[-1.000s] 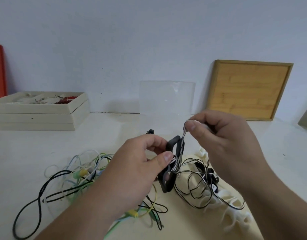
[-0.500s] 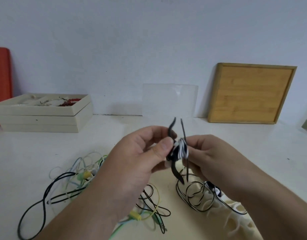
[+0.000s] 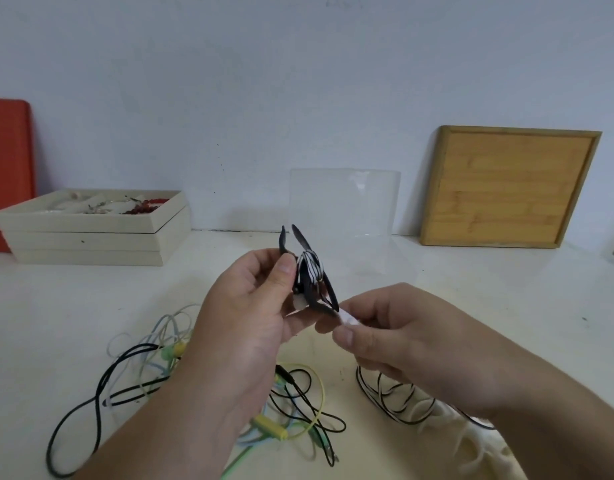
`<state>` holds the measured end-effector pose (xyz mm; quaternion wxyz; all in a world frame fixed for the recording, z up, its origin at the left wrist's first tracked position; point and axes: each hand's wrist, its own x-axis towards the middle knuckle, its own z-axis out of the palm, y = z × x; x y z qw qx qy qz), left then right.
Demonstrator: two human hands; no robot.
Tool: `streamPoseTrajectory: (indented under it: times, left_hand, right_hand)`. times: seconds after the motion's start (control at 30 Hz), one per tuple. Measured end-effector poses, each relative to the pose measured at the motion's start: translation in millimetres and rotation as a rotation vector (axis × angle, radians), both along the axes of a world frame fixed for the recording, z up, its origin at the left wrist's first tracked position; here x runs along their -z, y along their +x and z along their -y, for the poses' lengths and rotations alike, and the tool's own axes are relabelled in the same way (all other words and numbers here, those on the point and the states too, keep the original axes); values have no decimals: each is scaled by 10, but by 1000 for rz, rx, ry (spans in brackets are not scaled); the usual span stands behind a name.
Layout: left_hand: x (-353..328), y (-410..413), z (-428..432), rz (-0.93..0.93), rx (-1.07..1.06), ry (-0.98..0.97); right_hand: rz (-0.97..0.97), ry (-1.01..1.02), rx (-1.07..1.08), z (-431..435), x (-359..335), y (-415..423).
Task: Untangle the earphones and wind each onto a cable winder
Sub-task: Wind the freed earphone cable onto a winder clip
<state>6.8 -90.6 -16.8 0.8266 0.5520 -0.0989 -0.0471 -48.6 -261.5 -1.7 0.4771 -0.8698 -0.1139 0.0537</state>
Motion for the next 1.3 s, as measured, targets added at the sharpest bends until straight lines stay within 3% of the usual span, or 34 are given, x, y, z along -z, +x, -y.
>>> streamPoseTrajectory:
  times: [0.23, 0.37, 0.47, 0.57, 0.73, 1.07, 1.3]
  left_hand:
    - [-29, -30, -10, 95, -115, 160]
    - [-13, -59, -36, 308, -201, 411]
    - [-10, -62, -57, 436, -206, 530]
    - [-21, -73, -73, 422, -113, 535]
    - [-23, -112, -42, 435, 79, 527]
    - [-34, -105, -43, 361, 185, 511]
    - [-41, -162, -7, 244, 372, 375]
  right_hand:
    - [-23, 34, 35, -14, -14, -27]
    - [-60, 115, 36, 0, -70, -51]
    - [50, 148, 23, -20, -127, -79]
    - [230, 200, 139, 0, -170, -93]
    - [453, 102, 338, 87, -232, -82]
    - [444, 221, 345, 136, -178, -13]
    - [317, 494, 245, 211, -79, 84]
